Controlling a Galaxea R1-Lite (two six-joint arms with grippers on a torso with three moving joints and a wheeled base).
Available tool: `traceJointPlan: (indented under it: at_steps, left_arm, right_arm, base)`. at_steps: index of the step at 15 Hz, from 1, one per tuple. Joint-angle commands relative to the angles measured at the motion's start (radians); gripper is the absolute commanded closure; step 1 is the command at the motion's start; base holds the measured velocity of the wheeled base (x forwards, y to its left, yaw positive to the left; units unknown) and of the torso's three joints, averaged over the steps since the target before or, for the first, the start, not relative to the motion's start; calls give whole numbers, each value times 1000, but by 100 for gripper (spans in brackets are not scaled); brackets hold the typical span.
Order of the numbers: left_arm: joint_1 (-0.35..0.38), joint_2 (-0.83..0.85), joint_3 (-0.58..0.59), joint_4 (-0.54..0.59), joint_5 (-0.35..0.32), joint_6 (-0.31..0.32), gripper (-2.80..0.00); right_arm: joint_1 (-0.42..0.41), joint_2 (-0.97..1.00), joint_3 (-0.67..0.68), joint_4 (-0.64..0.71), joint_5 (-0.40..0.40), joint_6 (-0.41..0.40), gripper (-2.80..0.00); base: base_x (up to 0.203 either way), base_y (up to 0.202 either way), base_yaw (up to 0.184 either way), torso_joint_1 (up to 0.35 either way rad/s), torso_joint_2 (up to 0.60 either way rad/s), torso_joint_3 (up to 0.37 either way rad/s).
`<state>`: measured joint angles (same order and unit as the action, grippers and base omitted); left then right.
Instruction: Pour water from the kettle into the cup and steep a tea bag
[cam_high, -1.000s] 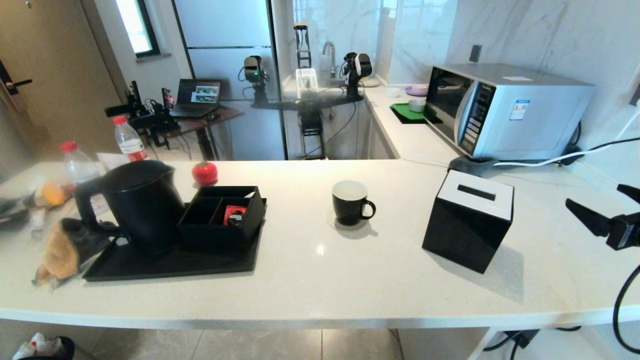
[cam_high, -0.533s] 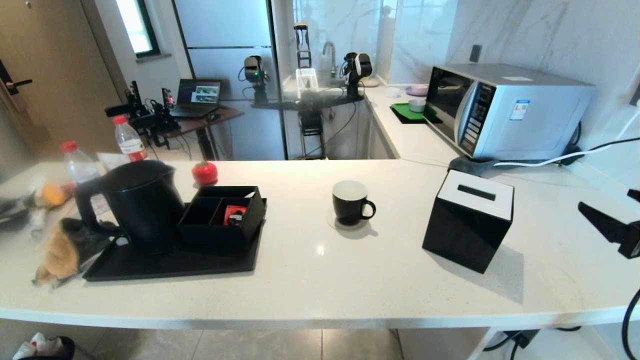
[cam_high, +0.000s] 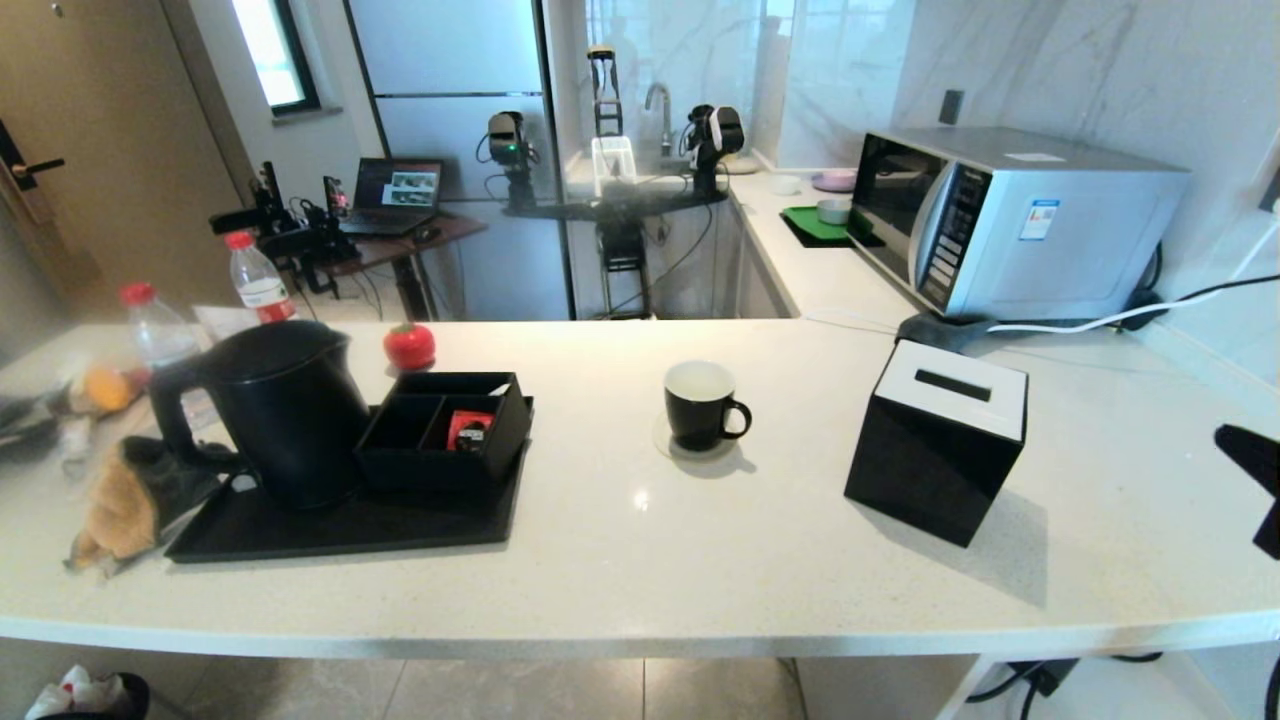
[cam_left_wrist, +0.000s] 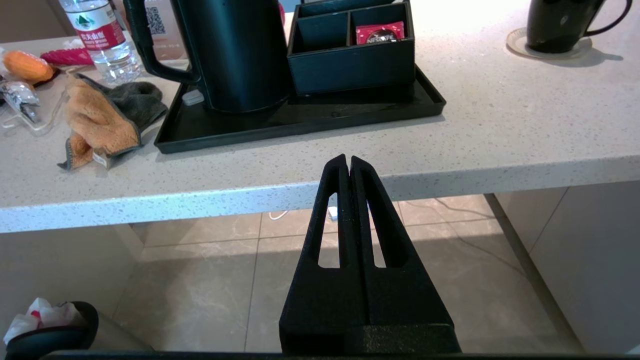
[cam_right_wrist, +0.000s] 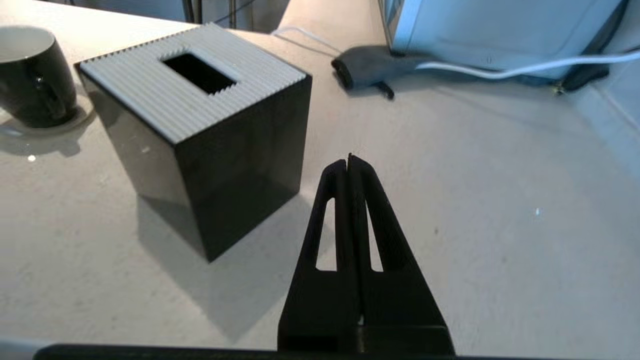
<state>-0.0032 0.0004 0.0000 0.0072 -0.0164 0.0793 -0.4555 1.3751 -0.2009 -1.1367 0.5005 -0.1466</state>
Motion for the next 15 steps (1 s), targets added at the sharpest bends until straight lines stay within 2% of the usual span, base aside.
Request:
traceJointPlan:
  at_steps: [1, 3, 6, 8, 12, 15]
  left_arm:
    - [0, 0, 0, 0, 0, 0, 0]
    - [0, 0, 0, -1, 0, 0, 0]
    - [0, 0, 0, 0, 0, 0, 0]
    - [0, 0, 0, 0, 0, 0, 0]
    - [0, 0, 0, 0, 0, 0, 0]
    - [0, 0, 0, 0, 0, 0, 0]
  right_arm:
    - [5, -159, 7, 156, -9, -2, 0]
    - [57, -318, 9, 378, -92, 11, 0]
    - [320, -530, 12, 614, -345, 108, 0]
    - [371, -653, 17, 727, -443, 151, 0]
    - [463, -928, 141, 813, -481, 142, 0]
    - [481, -1122, 190, 971, -485, 114, 0]
  base:
    - [0, 0, 0, 0, 0, 0]
    - [0, 0, 0, 0, 0, 0]
    - [0, 0, 0, 0, 0, 0]
    - [0, 0, 0, 0, 0, 0]
    - [0, 0, 0, 0, 0, 0]
    - [0, 0, 0, 0, 0, 0]
